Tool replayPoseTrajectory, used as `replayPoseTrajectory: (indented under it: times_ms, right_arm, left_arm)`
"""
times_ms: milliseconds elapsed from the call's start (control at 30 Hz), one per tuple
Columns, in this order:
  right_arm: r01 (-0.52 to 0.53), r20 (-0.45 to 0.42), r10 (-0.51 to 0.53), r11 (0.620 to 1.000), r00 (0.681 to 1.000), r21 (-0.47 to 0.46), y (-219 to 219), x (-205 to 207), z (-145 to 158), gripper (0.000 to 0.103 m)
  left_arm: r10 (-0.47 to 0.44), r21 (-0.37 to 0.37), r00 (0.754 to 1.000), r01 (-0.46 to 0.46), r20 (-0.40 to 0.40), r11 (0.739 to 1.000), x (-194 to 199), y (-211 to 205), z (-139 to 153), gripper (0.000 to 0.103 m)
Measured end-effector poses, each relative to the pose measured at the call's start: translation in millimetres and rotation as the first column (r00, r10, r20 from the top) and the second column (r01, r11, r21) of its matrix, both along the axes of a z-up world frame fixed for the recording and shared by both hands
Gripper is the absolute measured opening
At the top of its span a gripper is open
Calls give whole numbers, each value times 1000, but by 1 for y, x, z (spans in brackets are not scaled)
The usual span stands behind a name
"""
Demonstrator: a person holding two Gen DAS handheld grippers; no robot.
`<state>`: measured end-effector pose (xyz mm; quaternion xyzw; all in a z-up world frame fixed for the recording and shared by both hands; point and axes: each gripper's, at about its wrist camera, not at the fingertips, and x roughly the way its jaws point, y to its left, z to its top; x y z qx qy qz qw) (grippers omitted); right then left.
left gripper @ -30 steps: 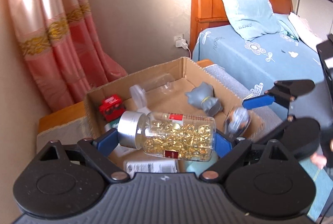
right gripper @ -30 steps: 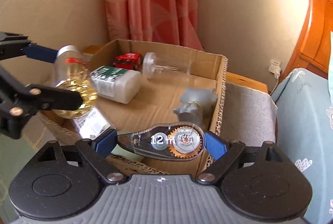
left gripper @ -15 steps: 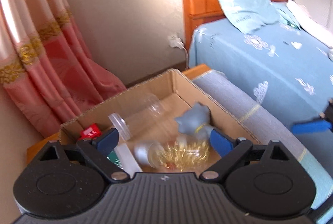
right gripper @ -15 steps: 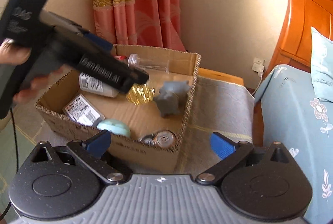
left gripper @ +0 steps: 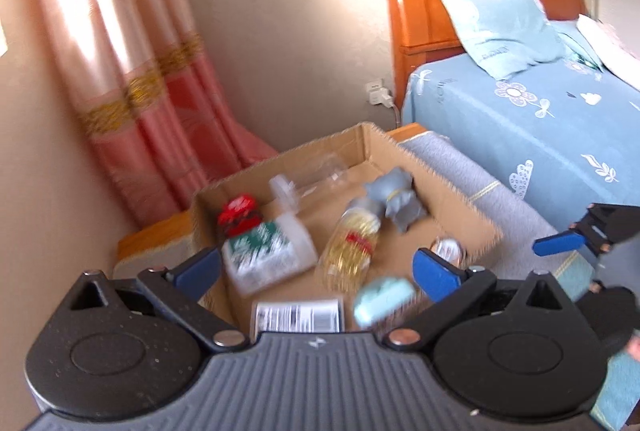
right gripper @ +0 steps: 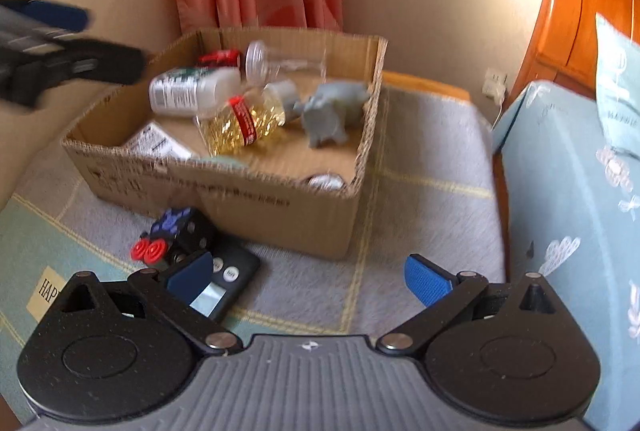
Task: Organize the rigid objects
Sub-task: 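Carry the capsule jar and tape into the box and open both grippers, then move the left gripper to the blue-and-red toy block while the right gripper approaches the black timer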
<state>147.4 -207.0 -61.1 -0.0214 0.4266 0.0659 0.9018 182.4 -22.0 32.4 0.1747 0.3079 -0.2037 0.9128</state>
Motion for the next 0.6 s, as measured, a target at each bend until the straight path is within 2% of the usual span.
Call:
replayPoseTrajectory:
  times_ms: [167,267,400,600]
  right_arm:
    - [26,-20,-26,999,999,-22,16,8,-15,103]
    - [41,-13,-42,999,999,-33,21,14,-20,103]
    - [77,-30,-78,996,996,-34,28,23,-27,103]
    - [46,-50,-47,999,998,-30,46,26,-30,103]
  left_arm:
    - [105,-4,994,-105,20,994,-28,22,-17,102]
    - [138,-18,990,-138,-10,990,-37,39,-29,102]
    - [159,2,986,-159,-47,987,-40,52,-42,102]
    - [160,-18,985,-161,-61,987,-43,62,-49,102]
